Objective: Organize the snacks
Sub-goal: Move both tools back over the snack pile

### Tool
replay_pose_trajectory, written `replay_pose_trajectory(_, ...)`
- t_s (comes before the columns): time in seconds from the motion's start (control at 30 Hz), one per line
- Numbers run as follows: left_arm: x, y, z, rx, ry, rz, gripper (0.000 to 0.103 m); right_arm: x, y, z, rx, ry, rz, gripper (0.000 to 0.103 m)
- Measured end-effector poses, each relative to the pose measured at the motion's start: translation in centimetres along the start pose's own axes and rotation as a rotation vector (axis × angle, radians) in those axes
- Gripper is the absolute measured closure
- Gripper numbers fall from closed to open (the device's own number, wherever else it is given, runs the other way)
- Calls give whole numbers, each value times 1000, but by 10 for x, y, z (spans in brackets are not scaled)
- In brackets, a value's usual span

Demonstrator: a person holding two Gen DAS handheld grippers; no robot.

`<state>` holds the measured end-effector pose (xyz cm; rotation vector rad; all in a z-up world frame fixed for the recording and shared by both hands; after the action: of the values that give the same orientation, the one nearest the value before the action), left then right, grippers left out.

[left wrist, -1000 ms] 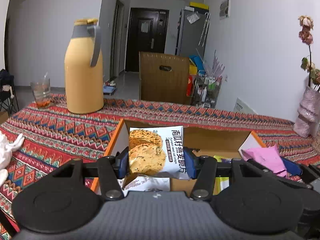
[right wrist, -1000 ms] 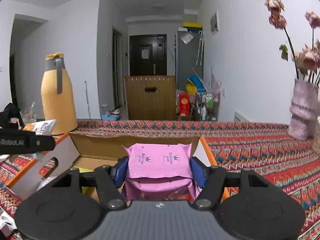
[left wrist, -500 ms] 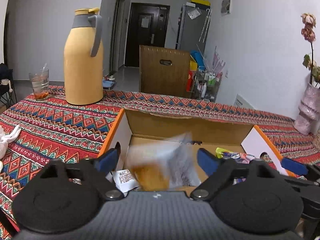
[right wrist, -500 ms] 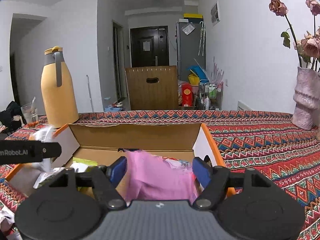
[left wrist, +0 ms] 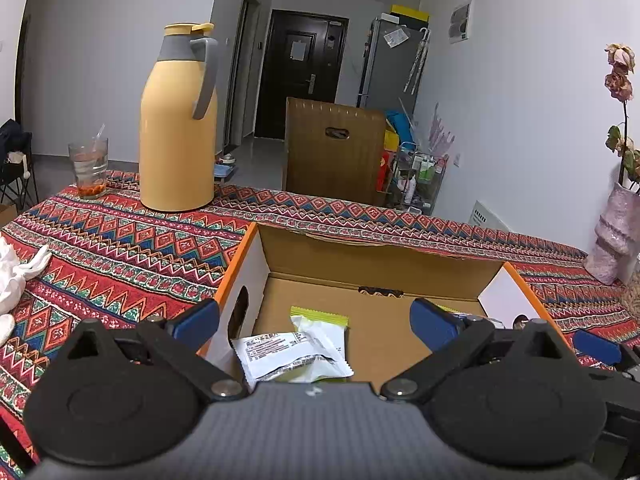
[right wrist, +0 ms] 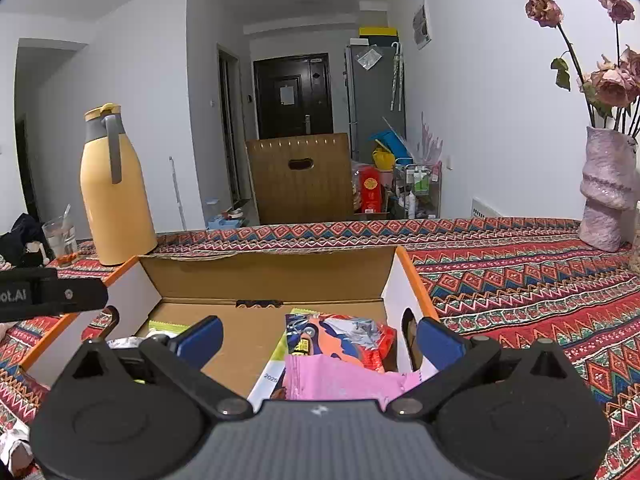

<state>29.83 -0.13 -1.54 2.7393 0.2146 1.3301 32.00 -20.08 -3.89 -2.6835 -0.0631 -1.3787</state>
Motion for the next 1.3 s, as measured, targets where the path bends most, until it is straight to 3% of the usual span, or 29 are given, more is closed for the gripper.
replay_pose_trajectory(0.47, 8, -1, -46, 37, 20, 19, 0, -2, -14, -43, -5, -1, -38, 0)
replay_pose_trajectory(0.8, -35, -39, -82, 40, -30, 38, 0, -59, -58, -85, 48, -106, -81, 0)
replay_pose_trajectory(1.3, -94, -98, -114, 25, -89, 26, 0, -116, -103, -90, 2, -253, -44, 0)
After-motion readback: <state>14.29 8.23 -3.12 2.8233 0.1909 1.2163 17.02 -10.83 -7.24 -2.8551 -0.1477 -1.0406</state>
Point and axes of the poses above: each gripper's, at about its wrist camera, not at the fingertips, and z roughly the way its jaws point, y to its right, x to its top, the point moved 7 cm from there along z, roughly the way its jaws point, and after that the axes turned 10 degrees about -y, right-handed, at the moved point
